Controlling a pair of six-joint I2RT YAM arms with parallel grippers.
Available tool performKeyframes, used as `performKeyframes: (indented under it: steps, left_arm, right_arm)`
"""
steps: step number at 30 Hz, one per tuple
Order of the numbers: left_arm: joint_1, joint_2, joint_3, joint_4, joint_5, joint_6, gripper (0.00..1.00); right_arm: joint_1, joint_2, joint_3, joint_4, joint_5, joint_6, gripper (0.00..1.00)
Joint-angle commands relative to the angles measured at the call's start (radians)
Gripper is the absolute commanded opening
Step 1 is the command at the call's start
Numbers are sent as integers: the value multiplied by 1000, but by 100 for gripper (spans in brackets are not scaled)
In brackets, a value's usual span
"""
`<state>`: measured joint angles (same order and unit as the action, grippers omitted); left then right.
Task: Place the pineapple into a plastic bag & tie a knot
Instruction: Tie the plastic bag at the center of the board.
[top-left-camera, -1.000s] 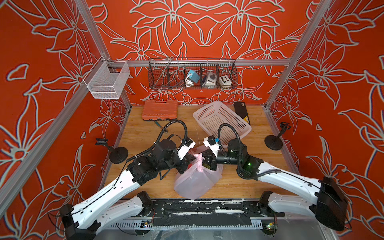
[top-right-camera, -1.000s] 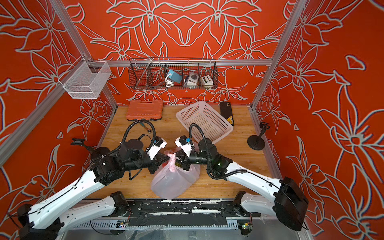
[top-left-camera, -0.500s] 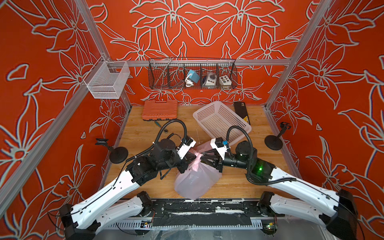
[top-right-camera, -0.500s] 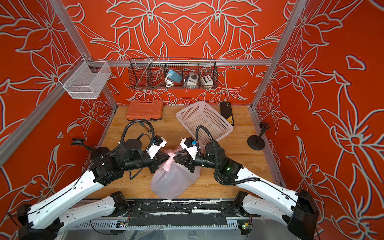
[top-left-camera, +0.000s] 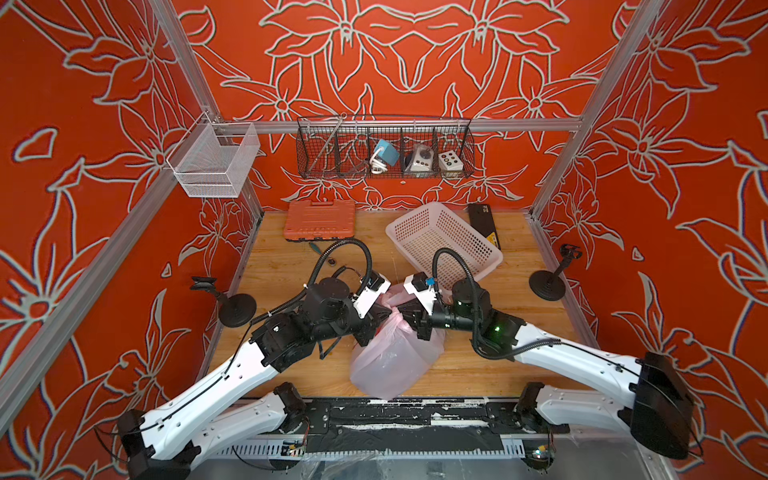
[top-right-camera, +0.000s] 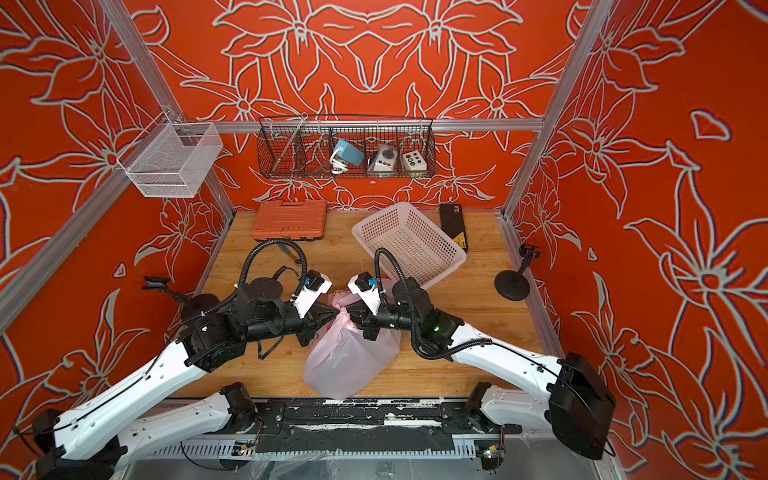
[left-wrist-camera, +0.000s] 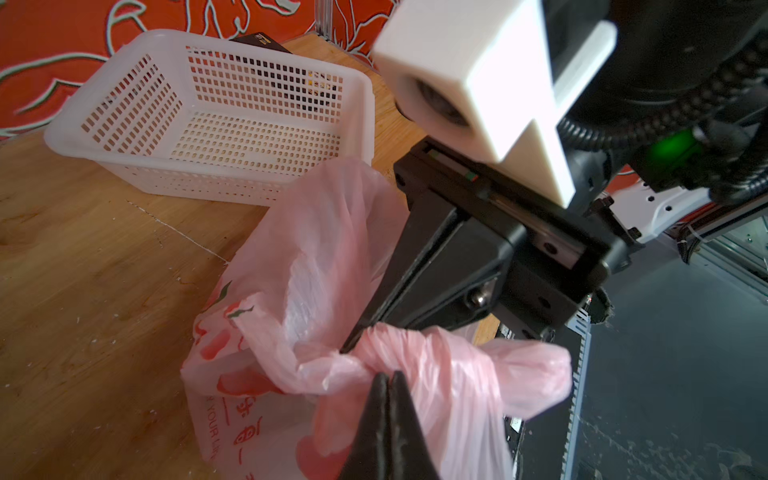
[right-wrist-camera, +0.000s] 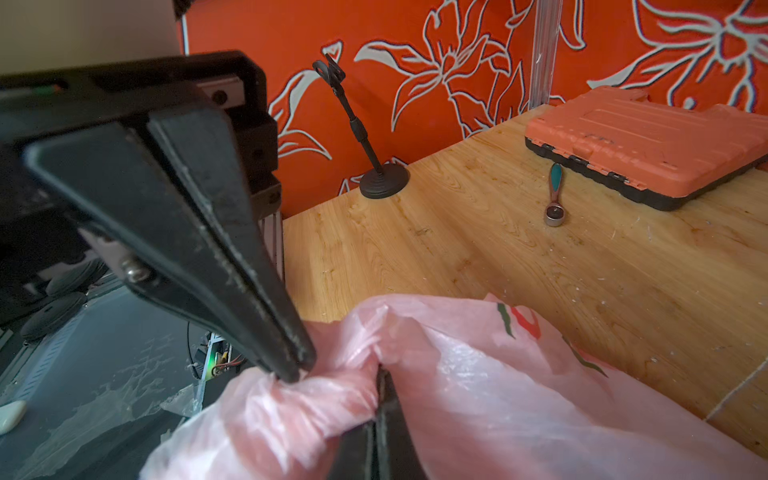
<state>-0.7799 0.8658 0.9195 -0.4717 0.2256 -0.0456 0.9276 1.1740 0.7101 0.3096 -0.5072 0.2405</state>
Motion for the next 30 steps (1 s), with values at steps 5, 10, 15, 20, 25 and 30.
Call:
performKeyframes:
  steps: [5,10,15,20,25,30]
  left_arm:
    - [2,-21,39,-68,-83,-10,30]
    - [2,-75,76,-120,-196,-29,40]
    - [2,-115,93,-202,-223,-30,51]
    - [2,-96,81,-270,-211,5,49]
    - [2,-14,82,-295,-156,57,44]
    - [2,1,79,-220,-102,84,47]
  right_arm:
    - [5,2,19,131,-36,39,0]
    - [5,-2,8,133,-43,47,0]
    - [5,-13,1,133,-42,48,0]
    - [5,-19,3,126,-46,47,0]
    - [5,-19,5,123,-53,49,0]
    - [5,-13,9,118,-61,51,0]
